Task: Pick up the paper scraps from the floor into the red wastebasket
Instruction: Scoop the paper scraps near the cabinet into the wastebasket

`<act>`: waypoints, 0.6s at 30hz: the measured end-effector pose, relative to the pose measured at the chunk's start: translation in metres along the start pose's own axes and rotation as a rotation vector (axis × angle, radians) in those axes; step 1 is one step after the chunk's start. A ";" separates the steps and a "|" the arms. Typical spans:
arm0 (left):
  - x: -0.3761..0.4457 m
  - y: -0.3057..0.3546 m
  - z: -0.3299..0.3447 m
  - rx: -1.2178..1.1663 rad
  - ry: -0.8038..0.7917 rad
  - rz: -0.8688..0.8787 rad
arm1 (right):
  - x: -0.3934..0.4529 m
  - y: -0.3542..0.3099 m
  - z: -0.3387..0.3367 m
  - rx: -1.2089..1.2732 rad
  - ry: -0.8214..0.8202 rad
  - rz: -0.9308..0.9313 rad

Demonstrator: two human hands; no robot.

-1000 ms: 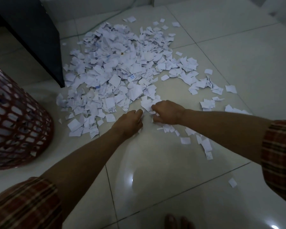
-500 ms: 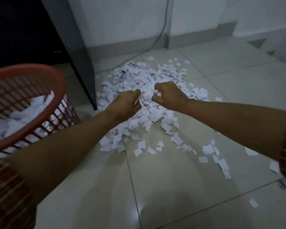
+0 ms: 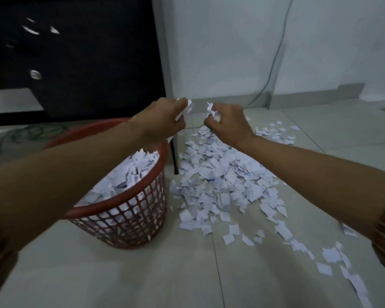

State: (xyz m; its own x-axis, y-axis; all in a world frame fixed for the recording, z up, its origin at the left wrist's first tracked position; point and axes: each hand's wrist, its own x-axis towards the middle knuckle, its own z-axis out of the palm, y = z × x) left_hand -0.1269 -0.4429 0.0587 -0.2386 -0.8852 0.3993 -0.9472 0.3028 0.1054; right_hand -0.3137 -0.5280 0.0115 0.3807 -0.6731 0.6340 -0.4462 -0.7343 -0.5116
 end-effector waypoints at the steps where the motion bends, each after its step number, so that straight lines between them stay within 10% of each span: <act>1: -0.008 -0.014 0.002 -0.023 0.010 -0.051 | 0.002 -0.009 0.009 0.030 0.007 -0.002; 12: -0.084 -0.128 0.000 -0.003 -0.358 -0.378 | 0.023 -0.120 0.115 0.347 -0.062 0.034; 18: -0.086 -0.141 0.003 0.133 -0.869 -0.569 | 0.030 -0.135 0.155 0.146 -0.697 0.193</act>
State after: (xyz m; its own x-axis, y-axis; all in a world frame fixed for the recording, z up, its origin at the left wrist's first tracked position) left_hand 0.0268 -0.4102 0.0070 0.2274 -0.8498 -0.4755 -0.9714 -0.2323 -0.0494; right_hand -0.1168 -0.4627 0.0094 0.7543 -0.6557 0.0345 -0.4634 -0.5688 -0.6795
